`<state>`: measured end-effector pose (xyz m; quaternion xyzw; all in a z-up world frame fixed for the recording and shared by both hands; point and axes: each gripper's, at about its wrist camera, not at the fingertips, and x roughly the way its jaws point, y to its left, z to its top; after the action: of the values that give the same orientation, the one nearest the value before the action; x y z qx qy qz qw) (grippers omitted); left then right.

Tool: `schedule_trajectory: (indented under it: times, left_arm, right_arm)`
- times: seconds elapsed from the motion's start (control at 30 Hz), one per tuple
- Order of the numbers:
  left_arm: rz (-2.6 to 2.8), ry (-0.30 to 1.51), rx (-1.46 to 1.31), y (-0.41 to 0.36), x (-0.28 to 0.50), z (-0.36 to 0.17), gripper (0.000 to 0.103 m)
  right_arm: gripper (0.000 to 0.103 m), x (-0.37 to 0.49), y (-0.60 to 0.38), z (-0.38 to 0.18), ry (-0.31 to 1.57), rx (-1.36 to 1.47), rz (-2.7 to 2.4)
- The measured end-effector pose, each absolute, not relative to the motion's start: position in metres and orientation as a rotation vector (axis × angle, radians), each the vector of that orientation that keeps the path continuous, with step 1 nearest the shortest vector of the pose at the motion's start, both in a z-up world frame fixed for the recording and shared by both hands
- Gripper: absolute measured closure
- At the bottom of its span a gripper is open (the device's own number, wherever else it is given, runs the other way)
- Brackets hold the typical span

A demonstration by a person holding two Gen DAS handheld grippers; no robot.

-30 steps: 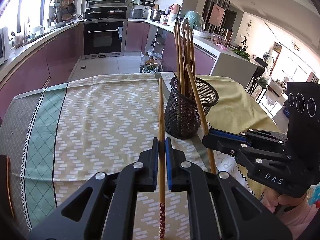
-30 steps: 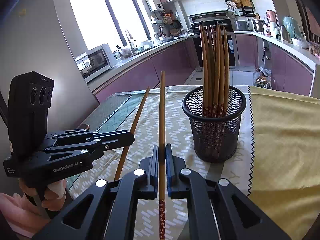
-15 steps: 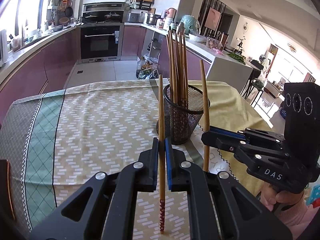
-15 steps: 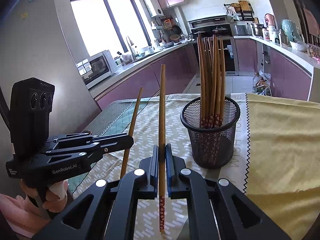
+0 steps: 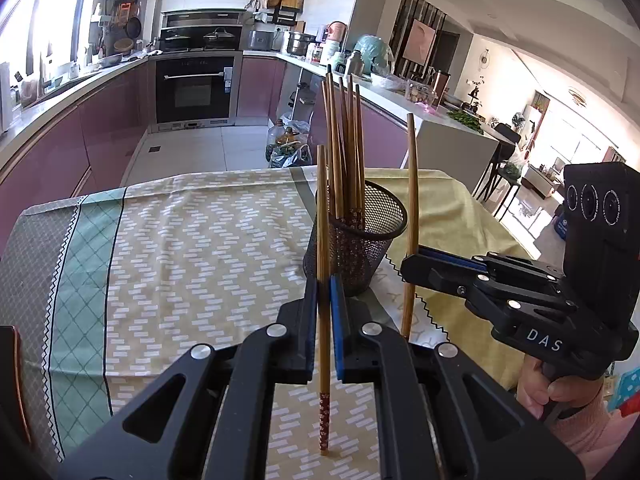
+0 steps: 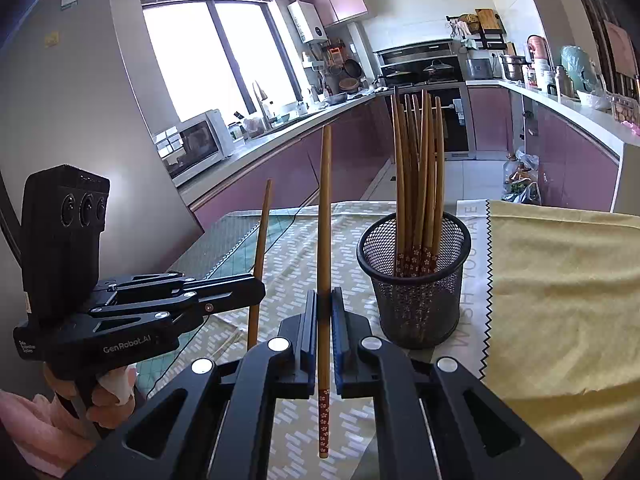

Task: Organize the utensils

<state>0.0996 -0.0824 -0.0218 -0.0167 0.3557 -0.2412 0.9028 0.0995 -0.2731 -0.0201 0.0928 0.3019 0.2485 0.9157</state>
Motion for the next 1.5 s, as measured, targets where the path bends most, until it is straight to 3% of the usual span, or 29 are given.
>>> schedule_trajectory:
  times: [1.5]
  left_arm:
    - [-0.539,0.674,-0.018,-0.096,0.1,0.008,0.096]
  right_arm:
    - [0.097,0.1,-0.284,0.007,0.547,0.184,0.493]
